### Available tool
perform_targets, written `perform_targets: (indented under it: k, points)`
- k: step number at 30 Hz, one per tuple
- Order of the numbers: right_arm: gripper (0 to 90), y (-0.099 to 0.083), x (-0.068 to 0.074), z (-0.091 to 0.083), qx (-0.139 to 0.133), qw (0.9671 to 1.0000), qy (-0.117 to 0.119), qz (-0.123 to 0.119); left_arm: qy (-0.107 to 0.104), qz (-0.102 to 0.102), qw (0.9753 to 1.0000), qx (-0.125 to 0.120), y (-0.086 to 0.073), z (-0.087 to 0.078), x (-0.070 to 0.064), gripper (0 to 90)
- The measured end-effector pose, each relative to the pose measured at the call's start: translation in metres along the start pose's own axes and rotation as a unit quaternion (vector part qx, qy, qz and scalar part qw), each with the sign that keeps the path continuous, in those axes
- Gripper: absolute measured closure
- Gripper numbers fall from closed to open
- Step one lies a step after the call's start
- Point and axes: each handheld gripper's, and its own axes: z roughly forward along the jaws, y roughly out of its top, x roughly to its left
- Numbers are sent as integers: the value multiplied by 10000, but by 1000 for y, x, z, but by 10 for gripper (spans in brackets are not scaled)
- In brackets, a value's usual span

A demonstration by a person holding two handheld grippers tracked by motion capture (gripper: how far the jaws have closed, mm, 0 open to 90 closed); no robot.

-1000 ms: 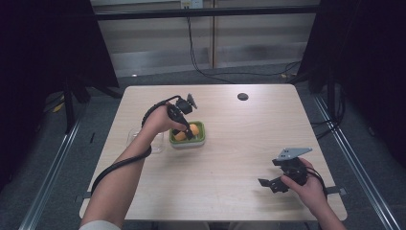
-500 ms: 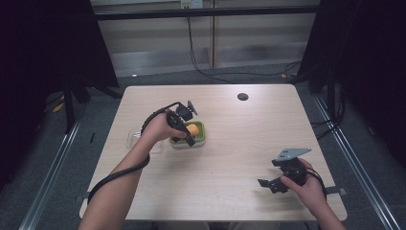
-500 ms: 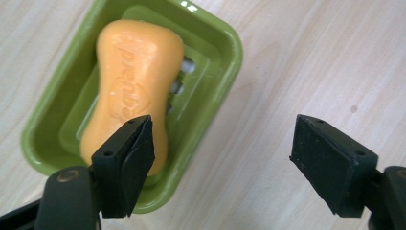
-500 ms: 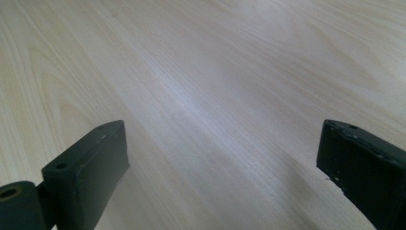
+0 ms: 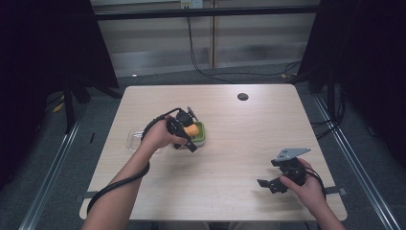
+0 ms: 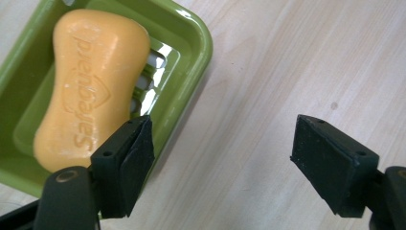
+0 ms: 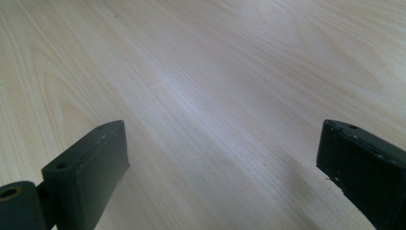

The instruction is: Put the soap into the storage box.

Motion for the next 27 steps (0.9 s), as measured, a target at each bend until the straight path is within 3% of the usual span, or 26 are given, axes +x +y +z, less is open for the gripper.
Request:
perform_targets:
  k: [6, 10, 12, 14, 22, 27]
  points:
    - [33, 0, 0, 0, 10, 10000, -19, -16, -93, 47, 9999, -20, -3, 2, -2, 220]
    - [33, 0, 0, 0, -2, 10000, -34, -11, -61, -32, 9999, -156, -5, 4, -6, 219]
    - [33, 0, 0, 0, 7, 10000, -22, -16, -81, 59, 9998, -152, -7, 5, -8, 217]
    - [33, 0, 0, 0, -4, 10000, -11, -15, -104, -14, 9998, -173, -7, 6, -10, 216]
    - [33, 0, 0, 0, -25, 10000, -12, -13, -137, 153, 9996, -208, -11, 12, -16, 219]
    - [33, 0, 1, 0, -21, 10000, -28, -8, -163, 154, 9991, -369, -17, 19, -22, 213]
